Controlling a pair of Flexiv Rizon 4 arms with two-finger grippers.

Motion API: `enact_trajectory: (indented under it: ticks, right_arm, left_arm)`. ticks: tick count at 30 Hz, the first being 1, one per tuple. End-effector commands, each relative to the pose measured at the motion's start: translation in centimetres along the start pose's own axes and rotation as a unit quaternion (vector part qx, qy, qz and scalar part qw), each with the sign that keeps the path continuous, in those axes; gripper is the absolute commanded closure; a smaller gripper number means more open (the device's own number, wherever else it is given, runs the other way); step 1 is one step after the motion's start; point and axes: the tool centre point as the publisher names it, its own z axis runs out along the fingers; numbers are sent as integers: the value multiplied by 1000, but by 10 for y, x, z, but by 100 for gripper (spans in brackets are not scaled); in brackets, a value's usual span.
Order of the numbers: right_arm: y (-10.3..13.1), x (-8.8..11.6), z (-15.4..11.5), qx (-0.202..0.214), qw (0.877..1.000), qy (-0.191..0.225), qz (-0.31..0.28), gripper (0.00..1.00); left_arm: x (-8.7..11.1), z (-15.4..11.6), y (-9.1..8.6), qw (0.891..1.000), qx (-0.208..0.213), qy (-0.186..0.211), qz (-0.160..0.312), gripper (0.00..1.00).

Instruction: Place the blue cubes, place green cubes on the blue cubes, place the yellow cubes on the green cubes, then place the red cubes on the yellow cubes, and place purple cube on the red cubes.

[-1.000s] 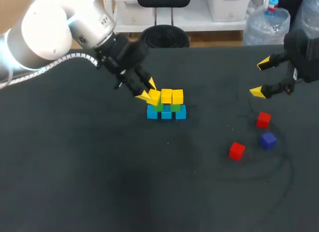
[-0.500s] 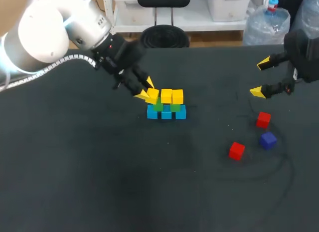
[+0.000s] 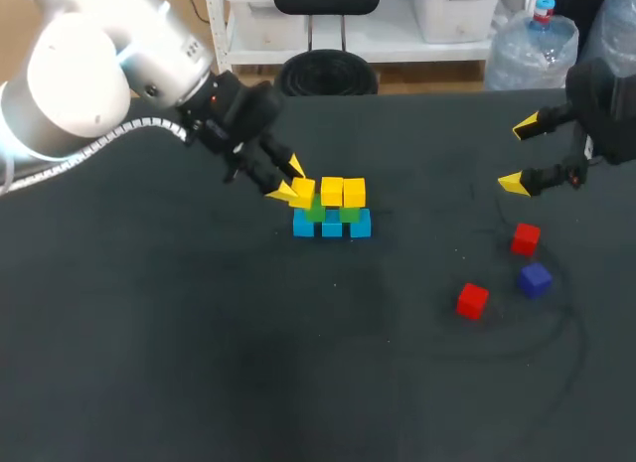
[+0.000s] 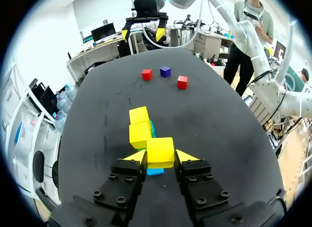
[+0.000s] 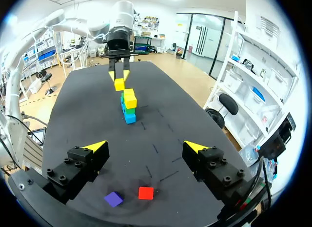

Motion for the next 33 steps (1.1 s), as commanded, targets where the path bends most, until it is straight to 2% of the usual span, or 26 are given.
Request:
enact_trajectory:
  ticks: [1,14,33]
  right_arm:
    - [-1,1,1,-1,1000,-2,-1,0]
    - [-1,1,1,-1,1000,-2,-1,0]
    - [-1,1,1,-1,1000,-2,-1,0]
  left_arm:
    - [1,0,-3,1000,-8,-5,-6,100]
    - [1,4,-1,999,-12,-12,-27,100]
    - [-1,6,11,1000,-13,-11,-21,100]
